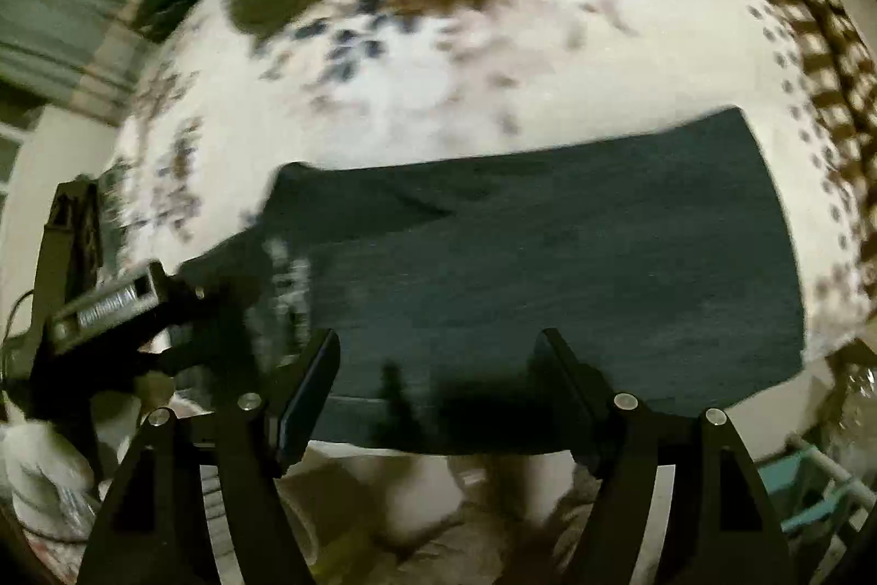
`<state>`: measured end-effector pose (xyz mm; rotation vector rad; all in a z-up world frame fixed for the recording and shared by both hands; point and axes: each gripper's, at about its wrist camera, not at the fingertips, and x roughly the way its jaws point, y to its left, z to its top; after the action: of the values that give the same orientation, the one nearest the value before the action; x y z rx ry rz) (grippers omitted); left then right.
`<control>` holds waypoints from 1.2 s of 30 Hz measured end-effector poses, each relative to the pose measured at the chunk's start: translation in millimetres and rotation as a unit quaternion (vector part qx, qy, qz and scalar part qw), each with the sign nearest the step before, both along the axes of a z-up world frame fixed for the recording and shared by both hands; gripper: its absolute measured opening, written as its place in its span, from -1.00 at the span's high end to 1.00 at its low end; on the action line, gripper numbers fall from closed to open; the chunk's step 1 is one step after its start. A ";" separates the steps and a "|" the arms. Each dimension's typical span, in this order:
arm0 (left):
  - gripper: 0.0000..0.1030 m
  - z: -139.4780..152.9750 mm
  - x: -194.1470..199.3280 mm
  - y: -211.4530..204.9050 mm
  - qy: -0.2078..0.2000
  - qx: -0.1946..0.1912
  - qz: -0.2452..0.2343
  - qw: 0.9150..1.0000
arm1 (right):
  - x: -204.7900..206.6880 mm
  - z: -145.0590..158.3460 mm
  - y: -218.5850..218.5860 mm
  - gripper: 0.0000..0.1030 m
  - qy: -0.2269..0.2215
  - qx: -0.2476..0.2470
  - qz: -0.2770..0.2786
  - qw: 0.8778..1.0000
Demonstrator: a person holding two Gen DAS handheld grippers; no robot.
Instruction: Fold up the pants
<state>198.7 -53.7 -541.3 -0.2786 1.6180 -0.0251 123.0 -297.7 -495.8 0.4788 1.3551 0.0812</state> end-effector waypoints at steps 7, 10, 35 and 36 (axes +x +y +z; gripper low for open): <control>0.84 -27.9 -12.0 -21.8 -0.005 0.036 -0.050 0.998 | 11.6 -31.1 -13.1 -0.48 0.047 -0.050 -0.032 0.997; 0.86 -41.6 -14.9 -13.4 -0.010 0.036 -0.049 0.998 | 15.0 -35.6 -10.1 -0.47 0.063 -0.086 -0.027 0.994; -0.59 59.1 -36.3 76.7 -0.093 0.082 0.075 0.990 | 14.4 15.6 59.6 -0.96 0.046 -0.192 0.036 0.980; -0.59 59.8 -40.9 93.3 -0.097 0.057 0.108 0.988 | 13.9 16.6 62.6 -0.96 0.047 -0.187 0.038 0.980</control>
<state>157.8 39.6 -481.5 -0.3513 1.3836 0.2003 136.8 -235.1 -479.2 0.1141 1.4409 -0.1345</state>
